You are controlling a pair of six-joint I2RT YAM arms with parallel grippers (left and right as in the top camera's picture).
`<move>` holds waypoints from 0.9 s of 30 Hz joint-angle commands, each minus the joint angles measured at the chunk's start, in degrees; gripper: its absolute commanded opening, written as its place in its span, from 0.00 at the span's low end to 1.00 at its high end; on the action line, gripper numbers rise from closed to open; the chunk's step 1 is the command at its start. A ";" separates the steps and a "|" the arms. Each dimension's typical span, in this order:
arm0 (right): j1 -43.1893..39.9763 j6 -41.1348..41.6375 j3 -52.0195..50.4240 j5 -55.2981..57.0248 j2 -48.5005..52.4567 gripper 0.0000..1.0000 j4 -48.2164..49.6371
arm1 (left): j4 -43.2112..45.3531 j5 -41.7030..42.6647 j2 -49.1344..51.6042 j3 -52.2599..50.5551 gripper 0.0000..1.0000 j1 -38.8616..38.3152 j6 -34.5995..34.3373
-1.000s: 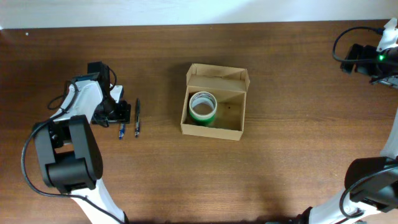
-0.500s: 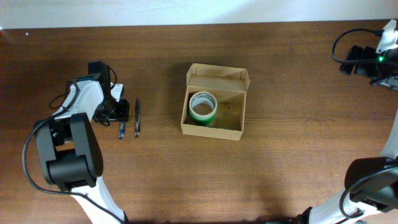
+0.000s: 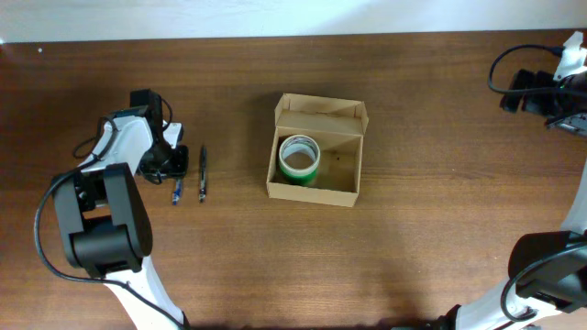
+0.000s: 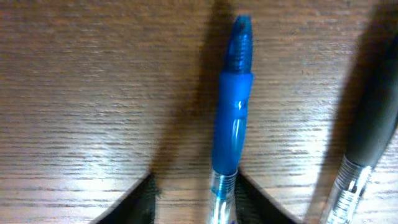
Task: Pack container
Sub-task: 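Return the left gripper to the pens and grasp the blue pen, then carry the blue pen with the left gripper and drop it into the box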
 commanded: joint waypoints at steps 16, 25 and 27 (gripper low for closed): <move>-0.07 0.68 0.02 0.07 0.20 0.99 -0.83 | -18.60 6.93 5.44 24.68 0.02 -0.24 6.03; -0.07 0.68 0.02 -2.45 0.20 0.99 -0.92 | -35.39 19.96 5.44 61.88 0.01 -10.73 31.52; -0.07 0.68 0.02 -2.99 0.20 0.99 -0.92 | -36.79 19.98 5.46 62.42 0.02 -15.85 38.03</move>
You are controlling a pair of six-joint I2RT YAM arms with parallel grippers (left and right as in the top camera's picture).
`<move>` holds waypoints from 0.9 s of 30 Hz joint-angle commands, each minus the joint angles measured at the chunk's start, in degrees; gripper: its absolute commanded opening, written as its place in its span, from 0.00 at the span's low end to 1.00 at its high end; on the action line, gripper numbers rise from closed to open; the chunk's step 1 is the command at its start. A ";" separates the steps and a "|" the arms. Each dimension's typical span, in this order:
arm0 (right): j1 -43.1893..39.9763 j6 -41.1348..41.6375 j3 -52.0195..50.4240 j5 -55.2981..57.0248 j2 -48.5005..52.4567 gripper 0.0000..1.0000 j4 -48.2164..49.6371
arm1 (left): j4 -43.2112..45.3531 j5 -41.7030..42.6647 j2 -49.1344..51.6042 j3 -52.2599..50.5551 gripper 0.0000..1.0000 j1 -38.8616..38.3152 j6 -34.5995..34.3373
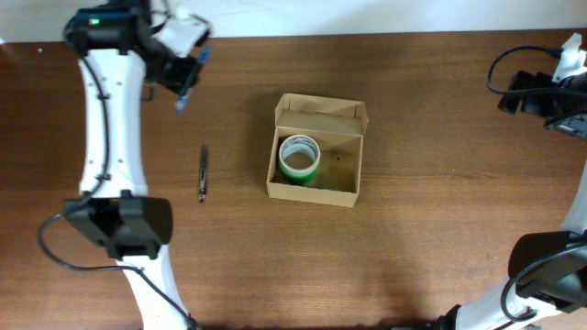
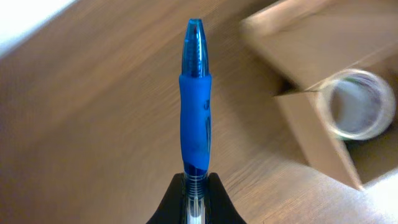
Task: Pack container
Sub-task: 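Carry the blue pen with the left gripper and drop it into the box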
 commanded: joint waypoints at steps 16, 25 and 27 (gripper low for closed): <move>-0.07 0.52 0.02 -1.95 0.20 0.99 -1.38 | -10.88 0.50 9.60 -2.97 0.02 -31.98 33.77; -0.07 0.52 0.02 -1.95 0.20 0.99 -2.14 | -7.21 -2.97 9.77 -15.69 0.01 -31.87 34.21; -0.07 0.52 0.02 -1.95 0.20 0.99 -2.21 | -6.97 -2.73 9.77 -16.11 0.02 -31.89 34.21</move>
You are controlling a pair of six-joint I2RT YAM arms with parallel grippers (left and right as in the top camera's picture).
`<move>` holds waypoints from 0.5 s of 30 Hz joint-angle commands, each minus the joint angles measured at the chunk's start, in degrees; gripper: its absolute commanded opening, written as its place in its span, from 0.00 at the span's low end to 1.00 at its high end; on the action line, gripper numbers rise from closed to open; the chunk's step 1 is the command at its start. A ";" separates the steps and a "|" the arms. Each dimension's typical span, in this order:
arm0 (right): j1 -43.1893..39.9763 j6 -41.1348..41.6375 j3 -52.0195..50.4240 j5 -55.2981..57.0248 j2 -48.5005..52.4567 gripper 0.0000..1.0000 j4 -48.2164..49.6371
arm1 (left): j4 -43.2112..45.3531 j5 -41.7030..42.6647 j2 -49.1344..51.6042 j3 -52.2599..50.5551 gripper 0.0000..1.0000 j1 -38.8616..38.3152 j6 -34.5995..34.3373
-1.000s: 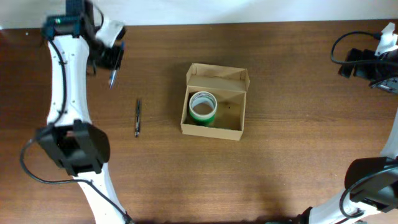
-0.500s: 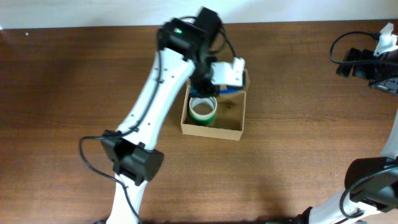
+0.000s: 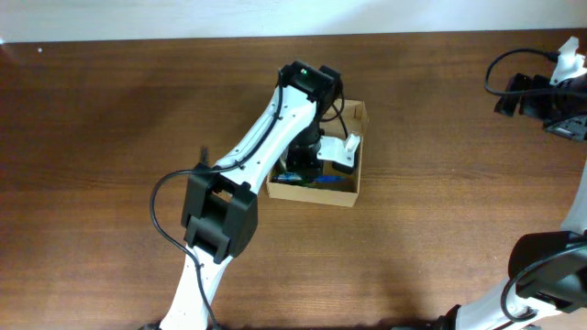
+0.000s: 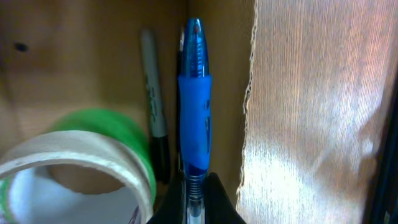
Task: Pack container
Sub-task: 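Carry the blue pen with the left gripper and drop it into the box, then move the left gripper back to the grey pen and grasp it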
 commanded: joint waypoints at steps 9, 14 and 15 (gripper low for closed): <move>-0.07 0.52 0.02 -0.72 0.20 0.99 -0.39 | 0.48 0.61 -0.61 -1.07 0.47 0.09 0.81; -0.07 0.52 0.02 -0.72 0.20 0.99 -0.39 | 4.11 -2.47 -10.82 -1.07 0.48 1.33 -6.29; -0.07 0.52 0.02 -0.72 0.22 0.99 -0.39 | 5.42 -2.43 -15.96 -1.09 0.57 2.47 -8.46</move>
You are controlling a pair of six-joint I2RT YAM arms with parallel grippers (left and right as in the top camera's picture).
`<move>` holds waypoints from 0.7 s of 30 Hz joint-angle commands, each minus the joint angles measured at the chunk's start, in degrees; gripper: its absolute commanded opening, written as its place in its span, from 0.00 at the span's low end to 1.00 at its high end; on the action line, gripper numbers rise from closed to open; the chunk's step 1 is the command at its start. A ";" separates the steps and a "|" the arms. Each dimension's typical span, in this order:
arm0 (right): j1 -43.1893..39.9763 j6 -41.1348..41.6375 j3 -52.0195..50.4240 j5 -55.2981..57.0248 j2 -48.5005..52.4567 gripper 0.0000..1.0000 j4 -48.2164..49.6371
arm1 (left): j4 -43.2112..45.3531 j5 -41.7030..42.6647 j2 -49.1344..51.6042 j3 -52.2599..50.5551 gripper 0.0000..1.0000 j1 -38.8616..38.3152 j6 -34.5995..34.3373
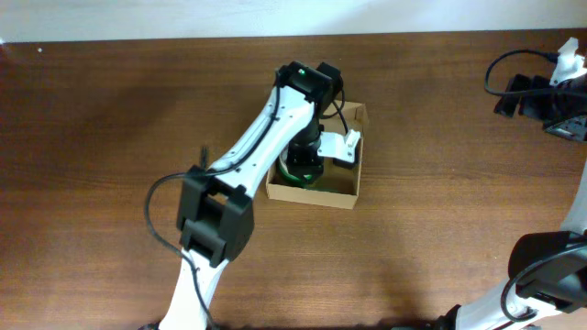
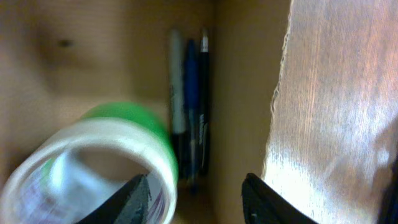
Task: Pack container
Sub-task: 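Move the left gripper back to the grey pen and grasp it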
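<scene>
My left gripper (image 2: 198,202) hangs open inside the cardboard box (image 1: 312,194), with nothing between its fingers. Below it the blue pen (image 2: 191,93) lies flat on the box floor along the side wall (image 2: 242,74). A grey marker (image 2: 176,93) lies on one side of the pen and a thin black pen (image 2: 204,87) on the other. A roll of tape (image 2: 93,168), white with a green edge, stands beside them in the box. In the overhead view the left arm (image 1: 275,119) reaches over the box and hides the gripper. The right gripper (image 1: 514,92) sits at the far right edge.
The end of a black pen (image 1: 203,152) shows on the brown table (image 1: 440,238) left of the box, beside the left arm. Cables and the right arm's base (image 1: 559,110) crowd the back right corner. The box flap (image 1: 359,115) stands up at the back.
My left gripper has opened and let go of the blue pen, which now lies on the box floor between the marker and the thin black pen. The arm stays over the box.
The left gripper stood open around the blue pen lying on the table at the left. Then it held the pen up near the table's back edge. Then the pen was down inside the box, by the wall. Now it lies there released.
</scene>
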 commanded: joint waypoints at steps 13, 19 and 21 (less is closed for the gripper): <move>-0.07 0.50 0.02 -0.76 0.20 0.99 0.00 | 17.22 8.59 -39.36 -17.75 1.00 32.33 -35.58; -0.07 0.50 0.02 -0.74 0.20 0.99 -0.02 | 25.68 -4.11 -30.23 -33.46 0.79 36.04 -53.05; -0.07 0.50 0.02 -0.76 0.22 0.99 -0.02 | 26.45 -5.92 -25.70 -35.19 0.73 36.04 -54.93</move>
